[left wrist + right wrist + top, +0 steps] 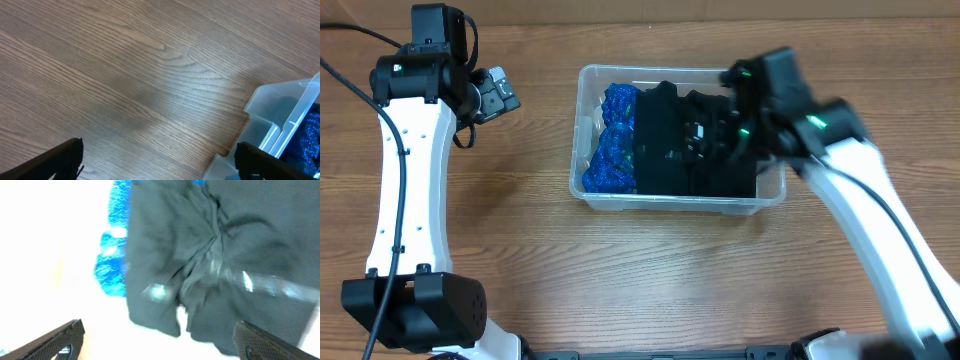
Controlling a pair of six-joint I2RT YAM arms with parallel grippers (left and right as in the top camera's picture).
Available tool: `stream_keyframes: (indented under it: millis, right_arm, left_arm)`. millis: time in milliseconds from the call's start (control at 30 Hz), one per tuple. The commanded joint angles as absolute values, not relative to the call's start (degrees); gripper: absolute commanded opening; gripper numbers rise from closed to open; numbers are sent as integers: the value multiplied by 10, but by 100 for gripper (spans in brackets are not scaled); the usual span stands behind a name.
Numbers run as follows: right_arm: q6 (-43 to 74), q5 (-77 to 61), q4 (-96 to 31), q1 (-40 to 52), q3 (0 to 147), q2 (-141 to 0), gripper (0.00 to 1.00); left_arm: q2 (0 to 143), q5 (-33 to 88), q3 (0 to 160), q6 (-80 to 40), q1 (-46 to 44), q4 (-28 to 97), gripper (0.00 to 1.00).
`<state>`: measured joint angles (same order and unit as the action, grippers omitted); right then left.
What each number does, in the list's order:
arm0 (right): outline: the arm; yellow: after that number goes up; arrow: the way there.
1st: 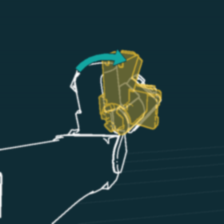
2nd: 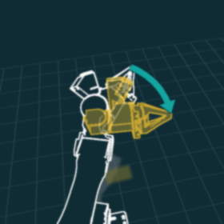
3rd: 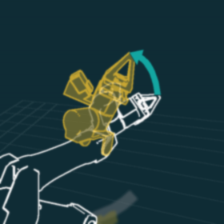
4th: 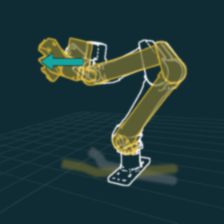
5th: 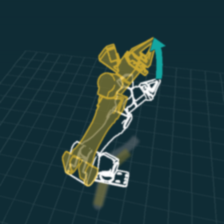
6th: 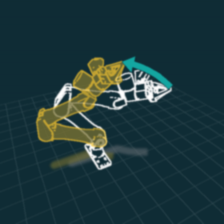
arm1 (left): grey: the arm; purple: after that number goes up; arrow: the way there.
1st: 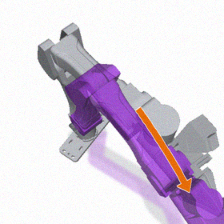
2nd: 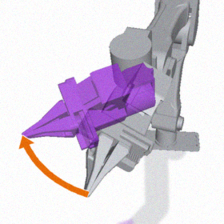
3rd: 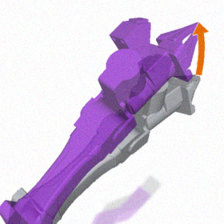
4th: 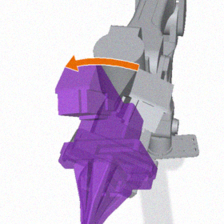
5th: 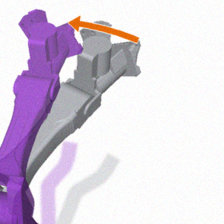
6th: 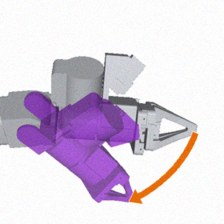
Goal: Pack container
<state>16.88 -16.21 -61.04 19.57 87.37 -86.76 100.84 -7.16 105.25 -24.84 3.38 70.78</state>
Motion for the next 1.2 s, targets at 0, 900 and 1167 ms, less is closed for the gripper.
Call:
stream_keyframes:
  millis: [0,900,1167]
  right_arm:
    - [148,-125,-637,193,889,-736,100]
    - [76,33,-403,57,254,-72,100]
    - [108,26,-375,50,125,-8,100]
  left_arm:
    - [1009,-79,1056,-238,33,707,100]
    - [1009,-79,1056,-238,33,707,100]
    - [1009,-79,1056,-238,33,707,100]
